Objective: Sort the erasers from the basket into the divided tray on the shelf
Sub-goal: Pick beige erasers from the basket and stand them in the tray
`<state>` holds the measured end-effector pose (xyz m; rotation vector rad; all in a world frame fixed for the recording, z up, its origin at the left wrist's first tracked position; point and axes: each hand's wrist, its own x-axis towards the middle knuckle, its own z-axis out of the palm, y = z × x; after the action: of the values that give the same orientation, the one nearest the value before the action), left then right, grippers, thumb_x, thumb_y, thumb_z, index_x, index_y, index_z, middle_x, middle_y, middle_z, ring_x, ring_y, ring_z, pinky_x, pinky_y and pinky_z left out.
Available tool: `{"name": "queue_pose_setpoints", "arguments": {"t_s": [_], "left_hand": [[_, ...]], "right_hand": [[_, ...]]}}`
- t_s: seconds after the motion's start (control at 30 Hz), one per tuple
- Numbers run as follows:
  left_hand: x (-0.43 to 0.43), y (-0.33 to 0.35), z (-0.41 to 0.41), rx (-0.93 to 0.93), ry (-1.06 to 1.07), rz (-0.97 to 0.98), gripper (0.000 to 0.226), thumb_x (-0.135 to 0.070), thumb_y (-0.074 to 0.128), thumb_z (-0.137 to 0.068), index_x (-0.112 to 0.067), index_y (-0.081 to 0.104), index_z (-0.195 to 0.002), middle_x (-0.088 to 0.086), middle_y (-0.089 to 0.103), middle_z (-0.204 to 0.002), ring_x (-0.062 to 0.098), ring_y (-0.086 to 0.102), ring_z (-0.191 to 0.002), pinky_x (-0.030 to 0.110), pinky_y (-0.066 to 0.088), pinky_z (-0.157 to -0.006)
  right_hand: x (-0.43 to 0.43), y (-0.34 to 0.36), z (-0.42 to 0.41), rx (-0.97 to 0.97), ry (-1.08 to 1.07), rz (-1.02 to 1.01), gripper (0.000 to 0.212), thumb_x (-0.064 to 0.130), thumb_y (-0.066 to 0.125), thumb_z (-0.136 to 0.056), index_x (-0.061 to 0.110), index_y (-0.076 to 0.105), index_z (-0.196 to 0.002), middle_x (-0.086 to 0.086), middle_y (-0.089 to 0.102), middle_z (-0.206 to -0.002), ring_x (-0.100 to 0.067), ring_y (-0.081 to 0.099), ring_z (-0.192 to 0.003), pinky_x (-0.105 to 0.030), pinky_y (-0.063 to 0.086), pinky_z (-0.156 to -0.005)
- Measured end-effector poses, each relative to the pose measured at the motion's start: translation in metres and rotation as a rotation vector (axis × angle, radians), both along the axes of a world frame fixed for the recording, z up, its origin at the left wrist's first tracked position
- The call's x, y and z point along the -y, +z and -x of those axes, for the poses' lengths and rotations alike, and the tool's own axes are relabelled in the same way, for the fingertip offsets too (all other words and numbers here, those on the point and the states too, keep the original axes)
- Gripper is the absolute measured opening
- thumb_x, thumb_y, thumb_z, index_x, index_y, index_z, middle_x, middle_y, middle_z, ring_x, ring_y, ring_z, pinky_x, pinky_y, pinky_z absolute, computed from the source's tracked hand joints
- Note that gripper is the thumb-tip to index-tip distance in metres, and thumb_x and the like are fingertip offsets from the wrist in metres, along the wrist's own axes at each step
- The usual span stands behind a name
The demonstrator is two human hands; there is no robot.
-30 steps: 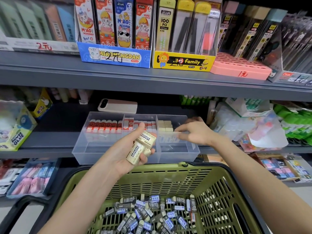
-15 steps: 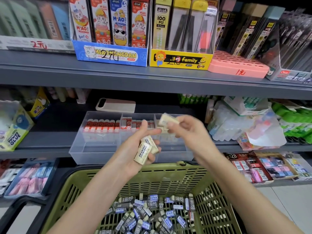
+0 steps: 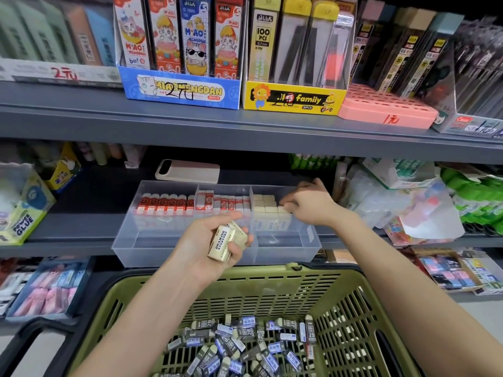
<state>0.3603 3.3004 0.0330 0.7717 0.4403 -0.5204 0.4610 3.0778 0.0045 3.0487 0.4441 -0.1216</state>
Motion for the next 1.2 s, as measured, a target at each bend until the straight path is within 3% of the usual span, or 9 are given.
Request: {"name": "queue_pose_setpoints", "arguments": {"t_s": [0.13,0.2,0.33,0.4,0.57,0.73,0.9,1.07,1.2], "left_hand": [[0.002,0.000,0.000,-0.010,0.026,-0.016,0.048,-0.011,0.063,-0.059,0.000,0.064,-0.106,0.016,0.063,-0.074,0.027,0.063,-0.060,0.019,0.039,-0.031],[0.004,0.001,0.000,-0.012,0.046,-0.019,0.047,-0.011,0.063,-0.058,0.000,0.064,-0.103,0.016,0.061,-0.076,0.027,0.062,-0.062,0.018,0.039,-0.032],[0.007,0.001,-0.002,-0.047,0.116,0.005,0.026,-0.007,0.060,-0.082,0.000,0.062,-0.107,0.016,0.057,-0.081,0.027,0.059,-0.061,0.020,0.043,-0.036],[0.010,0.001,-0.003,-0.052,0.150,0.014,0.023,-0.008,0.058,-0.086,-0.001,0.062,-0.108,0.015,0.058,-0.080,0.025,0.059,-0.058,0.024,0.050,-0.042],[0.019,0.000,-0.004,-0.055,0.219,0.031,0.026,-0.012,0.054,-0.092,-0.006,0.060,-0.117,0.018,0.062,-0.092,0.027,0.061,-0.072,0.038,0.054,-0.071],[0.016,0.001,-0.006,-0.013,0.260,0.038,0.019,-0.008,0.047,-0.097,-0.004,0.057,-0.113,0.022,0.056,-0.112,0.031,0.062,-0.079,0.031,0.055,-0.051],[0.002,-0.004,-0.006,0.065,0.199,-0.019,0.017,-0.004,0.050,-0.095,-0.003,0.056,-0.111,0.026,0.054,-0.118,0.030,0.069,-0.082,0.022,0.052,-0.050],[-0.002,-0.005,-0.003,0.151,0.129,-0.086,0.017,-0.010,0.054,-0.093,-0.003,0.062,-0.107,0.020,0.063,-0.101,0.025,0.072,-0.077,0.020,0.051,-0.047],[-0.005,0.000,-0.003,0.137,0.115,0.008,0.022,-0.005,0.051,-0.092,0.005,0.062,-0.109,0.023,0.059,-0.109,0.034,0.066,-0.096,0.035,0.060,-0.063]], "right_hand": [[0.001,0.001,0.006,-0.030,-0.046,-0.039,0.035,0.027,0.034,-0.099,0.033,0.056,-0.125,0.006,0.056,-0.132,-0.022,0.034,-0.132,-0.034,0.013,-0.102],[-0.005,0.007,0.021,0.164,-0.062,-0.092,0.031,0.030,0.038,-0.098,0.030,0.061,-0.120,0.005,0.063,-0.121,-0.020,0.041,-0.124,-0.034,0.017,-0.098],[-0.041,0.029,0.079,0.393,0.083,-0.603,0.036,0.053,0.043,-0.089,0.031,0.071,-0.096,0.017,0.068,-0.099,-0.010,0.052,-0.100,-0.033,0.027,-0.087],[-0.063,0.034,0.103,0.412,0.171,-0.576,0.043,0.058,0.045,-0.084,0.028,0.071,-0.100,0.013,0.066,-0.105,-0.010,0.051,-0.103,-0.033,0.028,-0.089],[-0.083,0.036,0.124,0.332,0.183,-0.571,0.030,0.038,0.064,-0.084,0.017,0.069,-0.105,0.005,0.062,-0.111,-0.016,0.049,-0.107,-0.034,0.034,-0.089],[-0.059,0.043,0.111,0.128,-0.015,-1.059,0.015,0.019,0.072,-0.078,0.026,0.064,-0.088,0.022,0.056,-0.073,0.004,0.049,-0.072,-0.010,0.036,-0.066],[-0.004,0.033,0.045,0.325,-0.333,-0.624,0.024,0.021,0.067,-0.081,0.013,0.067,-0.104,-0.004,0.070,-0.092,-0.024,0.059,-0.094,-0.040,0.047,-0.085],[0.005,0.007,0.009,0.289,-0.224,-0.316,0.023,0.024,0.063,-0.083,0.023,0.068,-0.106,0.002,0.071,-0.099,-0.023,0.047,-0.111,-0.031,0.028,-0.094],[0.003,-0.005,0.002,0.169,-0.137,-0.226,0.020,0.027,0.054,-0.087,0.029,0.069,-0.099,0.006,0.069,-0.102,-0.021,0.045,-0.113,-0.032,0.022,-0.093]]}}
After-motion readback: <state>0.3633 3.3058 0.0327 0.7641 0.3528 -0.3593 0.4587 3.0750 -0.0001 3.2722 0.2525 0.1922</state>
